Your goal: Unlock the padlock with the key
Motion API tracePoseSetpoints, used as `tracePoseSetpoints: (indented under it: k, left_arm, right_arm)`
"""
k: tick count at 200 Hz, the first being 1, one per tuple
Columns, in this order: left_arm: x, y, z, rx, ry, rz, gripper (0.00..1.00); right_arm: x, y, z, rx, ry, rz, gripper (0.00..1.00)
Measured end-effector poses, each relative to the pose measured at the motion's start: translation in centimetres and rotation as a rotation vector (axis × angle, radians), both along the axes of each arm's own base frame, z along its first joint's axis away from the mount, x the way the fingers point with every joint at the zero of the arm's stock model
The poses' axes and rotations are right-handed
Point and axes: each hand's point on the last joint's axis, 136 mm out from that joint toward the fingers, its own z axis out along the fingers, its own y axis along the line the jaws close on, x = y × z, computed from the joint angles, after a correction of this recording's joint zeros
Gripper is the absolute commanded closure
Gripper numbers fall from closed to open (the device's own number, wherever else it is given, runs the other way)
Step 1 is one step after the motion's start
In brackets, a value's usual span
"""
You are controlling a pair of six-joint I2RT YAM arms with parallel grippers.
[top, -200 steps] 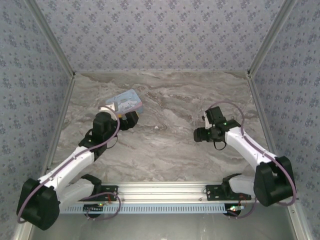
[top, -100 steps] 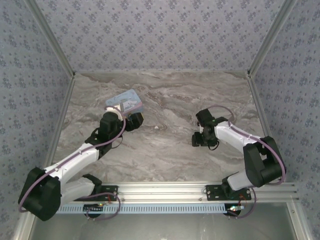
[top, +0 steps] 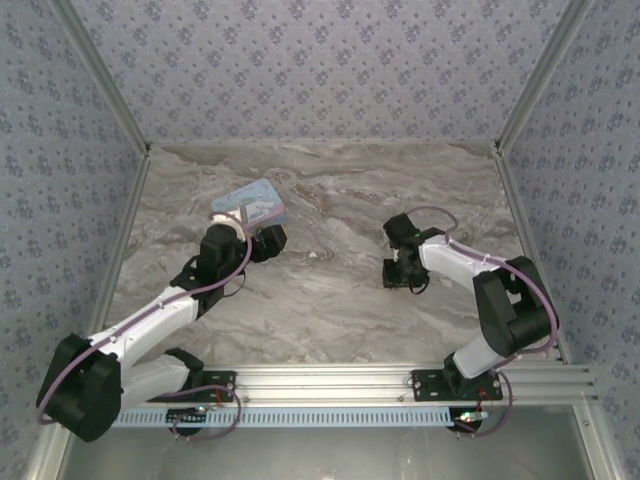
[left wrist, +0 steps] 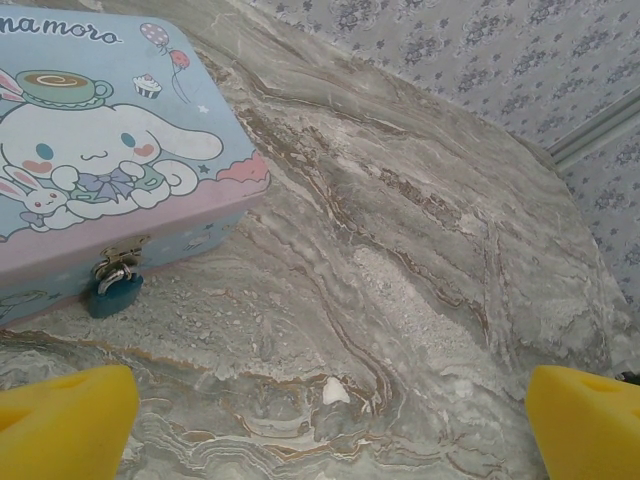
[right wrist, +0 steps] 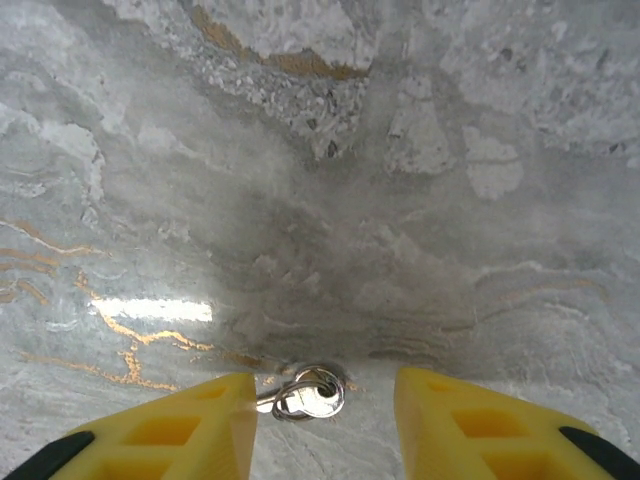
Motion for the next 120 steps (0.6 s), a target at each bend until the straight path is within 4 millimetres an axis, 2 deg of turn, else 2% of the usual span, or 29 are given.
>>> tracePoseSetpoints:
  k: [120]
  left_arm:
    - [0.13, 0.36, -0.13, 0.021, 0.004, 0.017, 0.00]
  right_arm:
    - [-0.18, 0.11, -0.70, -0.054, 0.008, 0.007, 0.77]
